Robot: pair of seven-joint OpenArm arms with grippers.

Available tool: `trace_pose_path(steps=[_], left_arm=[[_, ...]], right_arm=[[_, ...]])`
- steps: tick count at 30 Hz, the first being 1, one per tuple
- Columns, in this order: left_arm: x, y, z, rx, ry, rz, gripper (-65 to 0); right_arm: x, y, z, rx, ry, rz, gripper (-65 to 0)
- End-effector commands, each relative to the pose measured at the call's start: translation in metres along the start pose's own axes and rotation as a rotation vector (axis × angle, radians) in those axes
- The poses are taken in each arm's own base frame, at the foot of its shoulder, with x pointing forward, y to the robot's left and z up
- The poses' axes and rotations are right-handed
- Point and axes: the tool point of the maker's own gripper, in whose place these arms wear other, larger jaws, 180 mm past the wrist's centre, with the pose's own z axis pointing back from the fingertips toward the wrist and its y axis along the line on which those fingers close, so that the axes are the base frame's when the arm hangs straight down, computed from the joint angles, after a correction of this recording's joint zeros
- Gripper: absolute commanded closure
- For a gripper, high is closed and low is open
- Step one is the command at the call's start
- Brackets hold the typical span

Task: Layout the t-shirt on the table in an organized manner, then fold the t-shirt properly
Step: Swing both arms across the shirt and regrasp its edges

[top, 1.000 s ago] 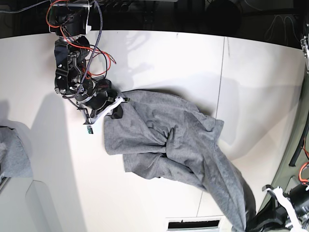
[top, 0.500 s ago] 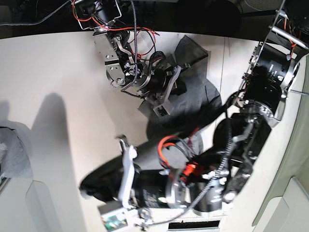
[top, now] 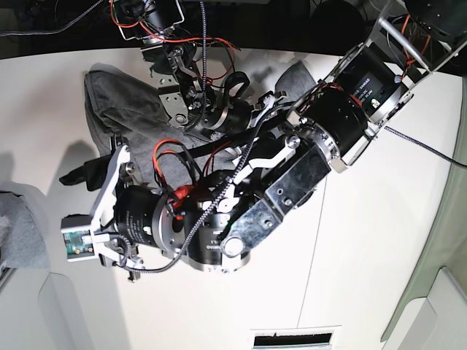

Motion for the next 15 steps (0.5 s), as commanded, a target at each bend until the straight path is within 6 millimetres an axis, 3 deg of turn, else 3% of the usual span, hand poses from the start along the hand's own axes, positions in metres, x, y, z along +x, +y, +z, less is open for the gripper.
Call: trace_pose_path(steps=[1,6,11,15], left_arm=[[0.023,0.014,0.008,0.037,-0.064,-0.004,-36.7],[0.018,0.067,0.049,0.168,-0.107,0.1,-36.7],[-0.005,0.122,0.109,0.344,-0.1,0.155,-36.7],[-0.021,0.15,0.156,0.444,-0.096,0.187,-36.7]], right_arm=[[0.012,0.002,0.001,0.006,-0.018,0.019,-30.2],[0.037,0.008,0.015,-0.005,-0.021,0.087,-30.2],[0.083,0.037,0.045,0.062,-0.099,0.153,-30.2],[0.119,0.05,0.069,0.06,-0.191,0.22,-30.2]])
